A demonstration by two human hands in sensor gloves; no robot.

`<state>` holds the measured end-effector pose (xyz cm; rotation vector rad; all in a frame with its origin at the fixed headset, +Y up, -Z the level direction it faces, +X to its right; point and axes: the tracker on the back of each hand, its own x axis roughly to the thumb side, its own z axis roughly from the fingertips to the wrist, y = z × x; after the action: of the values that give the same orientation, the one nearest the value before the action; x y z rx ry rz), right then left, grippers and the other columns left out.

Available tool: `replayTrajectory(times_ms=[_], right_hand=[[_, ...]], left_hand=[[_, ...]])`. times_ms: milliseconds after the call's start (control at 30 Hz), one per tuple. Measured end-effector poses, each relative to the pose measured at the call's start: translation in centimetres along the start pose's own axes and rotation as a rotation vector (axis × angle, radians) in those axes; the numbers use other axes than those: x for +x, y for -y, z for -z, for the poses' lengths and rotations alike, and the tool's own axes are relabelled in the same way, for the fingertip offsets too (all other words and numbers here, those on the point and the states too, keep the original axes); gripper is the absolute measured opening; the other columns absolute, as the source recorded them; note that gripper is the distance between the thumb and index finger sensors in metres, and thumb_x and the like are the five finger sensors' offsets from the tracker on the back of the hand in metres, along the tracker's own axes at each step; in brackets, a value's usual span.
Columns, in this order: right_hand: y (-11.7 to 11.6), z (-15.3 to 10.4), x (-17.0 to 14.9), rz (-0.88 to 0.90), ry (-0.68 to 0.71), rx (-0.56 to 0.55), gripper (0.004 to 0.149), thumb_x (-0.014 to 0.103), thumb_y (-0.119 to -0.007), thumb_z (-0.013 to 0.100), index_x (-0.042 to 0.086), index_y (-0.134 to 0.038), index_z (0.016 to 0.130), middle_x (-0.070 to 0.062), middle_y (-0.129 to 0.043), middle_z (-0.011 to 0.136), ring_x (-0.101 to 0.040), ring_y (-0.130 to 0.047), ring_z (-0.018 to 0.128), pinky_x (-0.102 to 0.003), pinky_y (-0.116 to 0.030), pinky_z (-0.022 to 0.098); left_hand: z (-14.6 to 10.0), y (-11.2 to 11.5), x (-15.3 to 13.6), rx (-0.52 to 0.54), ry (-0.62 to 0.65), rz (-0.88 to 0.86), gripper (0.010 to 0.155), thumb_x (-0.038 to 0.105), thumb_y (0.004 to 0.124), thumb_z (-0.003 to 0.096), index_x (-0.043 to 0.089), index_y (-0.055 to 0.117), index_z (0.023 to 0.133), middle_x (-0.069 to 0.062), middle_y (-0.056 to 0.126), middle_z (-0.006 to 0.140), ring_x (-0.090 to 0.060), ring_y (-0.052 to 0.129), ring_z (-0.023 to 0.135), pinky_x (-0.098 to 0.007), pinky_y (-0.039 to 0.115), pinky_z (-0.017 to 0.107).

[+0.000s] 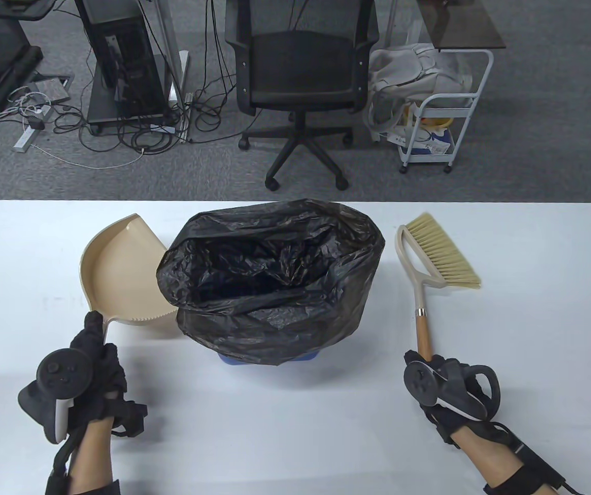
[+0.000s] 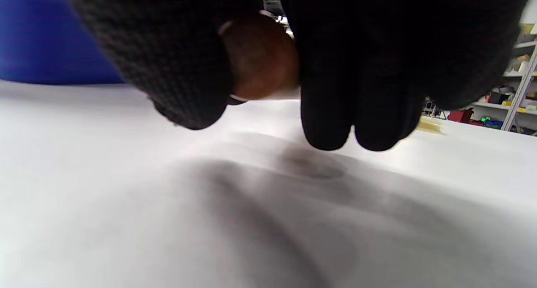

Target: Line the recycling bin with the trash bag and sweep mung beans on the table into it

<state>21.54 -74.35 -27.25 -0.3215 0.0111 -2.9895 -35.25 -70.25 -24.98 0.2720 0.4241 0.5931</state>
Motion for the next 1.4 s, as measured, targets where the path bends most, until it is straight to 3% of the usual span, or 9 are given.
replayTrajectory(times_ms=[700, 1067, 1400], right_hand=[[-1.7, -0.4, 2.0, -0.142, 0.046, 0.001, 0.051, 0.035, -0.087, 0.046, 0.016, -0.088, 0.094, -0.034, -0.099, 0.073, -0.052, -0.103, 0.063, -0.062, -0.084, 0.045], [-1.6, -0.5, 2.0, -0.138, 0.047, 0.006, 0.052, 0.035, -0.086, 0.047, 0.015, -0.087, 0.095, -0.034, -0.098, 0.075, -0.053, -0.102, 0.064, -0.063, -0.084, 0.045], [-0.5, -0.5, 1.7, -0.096, 0.016, -0.015, 0.059, 0.041, -0.084, 0.048, 0.013, -0.081, 0.1, -0.035, -0.095, 0.079, -0.055, -0.1, 0.067, -0.064, -0.082, 0.046]], left_hand=[[-0.1, 0.3, 0.1, -0.023, -0.013, 0.011, 0.064, 0.015, 0.083, 0.051, 0.016, 0.063, 0.111, -0.028, 0.077, 0.106, -0.058, 0.086, 0.087, -0.071, 0.074, 0.061], [-0.1, 0.3, 0.1, -0.001, -0.024, 0.039, 0.064, 0.014, 0.083, 0.0509, 0.016, 0.063, 0.111, -0.028, 0.077, 0.106, -0.059, 0.086, 0.087, -0.071, 0.074, 0.061], [0.2, 0.6, -0.7, 0.034, -0.122, 0.12, 0.064, 0.014, 0.083, 0.0506, 0.014, 0.063, 0.111, -0.03, 0.078, 0.105, -0.06, 0.086, 0.086, -0.072, 0.074, 0.06]])
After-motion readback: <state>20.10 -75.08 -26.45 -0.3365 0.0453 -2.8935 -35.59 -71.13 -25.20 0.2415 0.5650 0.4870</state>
